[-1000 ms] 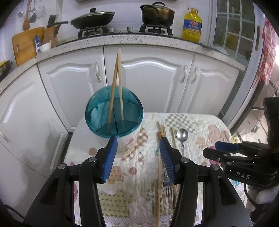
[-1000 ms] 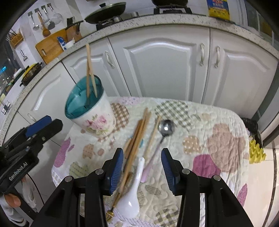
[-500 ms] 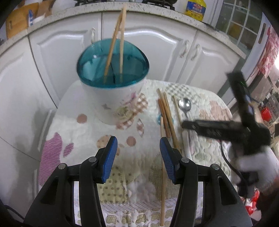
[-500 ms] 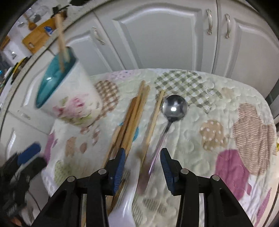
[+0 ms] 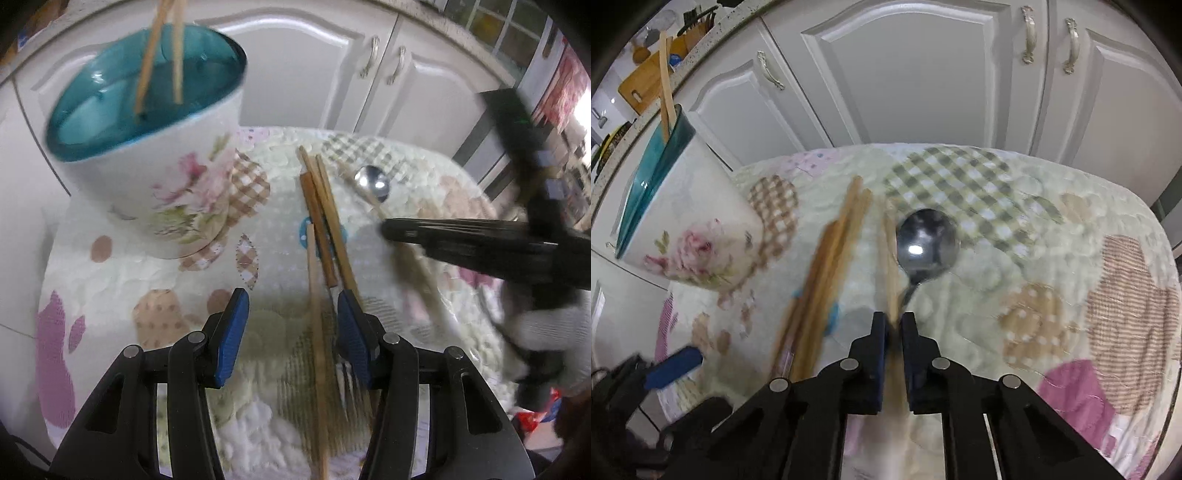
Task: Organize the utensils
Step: 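Grasp a chopstick with the left gripper while the right gripper grasps another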
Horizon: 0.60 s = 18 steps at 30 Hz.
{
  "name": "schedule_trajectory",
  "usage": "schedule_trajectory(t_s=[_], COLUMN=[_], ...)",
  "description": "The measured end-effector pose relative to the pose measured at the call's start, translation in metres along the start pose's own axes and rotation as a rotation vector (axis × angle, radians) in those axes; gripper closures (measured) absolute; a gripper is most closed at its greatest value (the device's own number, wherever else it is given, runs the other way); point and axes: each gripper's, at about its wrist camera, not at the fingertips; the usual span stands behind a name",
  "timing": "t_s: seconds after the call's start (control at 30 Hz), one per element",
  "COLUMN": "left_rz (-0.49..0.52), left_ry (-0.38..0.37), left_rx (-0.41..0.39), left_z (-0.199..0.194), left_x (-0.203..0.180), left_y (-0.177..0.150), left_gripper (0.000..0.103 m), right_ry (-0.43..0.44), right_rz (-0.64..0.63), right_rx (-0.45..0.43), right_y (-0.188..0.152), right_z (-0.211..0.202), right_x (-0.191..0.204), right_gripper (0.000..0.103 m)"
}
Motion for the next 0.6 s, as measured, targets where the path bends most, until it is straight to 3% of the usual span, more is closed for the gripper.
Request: schedule_trajectory(t_s=[0.17, 0.23, 0.27, 0.6], left_rz=[-0.015, -0.019, -0.022, -0.024], left_ry=[-0.006, 0.002, 0.001, -0.072], left_rx=[0.043, 0.055, 0.055, 0.101], left_z=[0.022, 0.025, 0.025, 0.003], left_x=[-0.001, 0.002, 0.004, 0.022], left_y=[0.006, 0.008, 0.008, -0.018], left_gripper=[0.069, 0.09, 0.093, 0.097], right_ry=[0.035, 0.062, 0.081, 0.241], right_rz=[0.033, 0.043, 0.042, -0.043], right_rx=[0.014, 0.029, 0.039, 0.153], right_y=[-0.014, -0.021, -0.026, -0.059], right_z=[-0.016, -0.021, -0.025, -0.036], right_x=[-0.018, -0.023, -0.025, -0.007], right_gripper=[0.098, 0.098, 0.098, 0.098])
Point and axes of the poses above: each gripper's, at about its wrist camera, not at the fingertips, and z roughly the way its jaws point, x to its left, y to its top, and after that the axes turned 3 degrees about y, right-handed
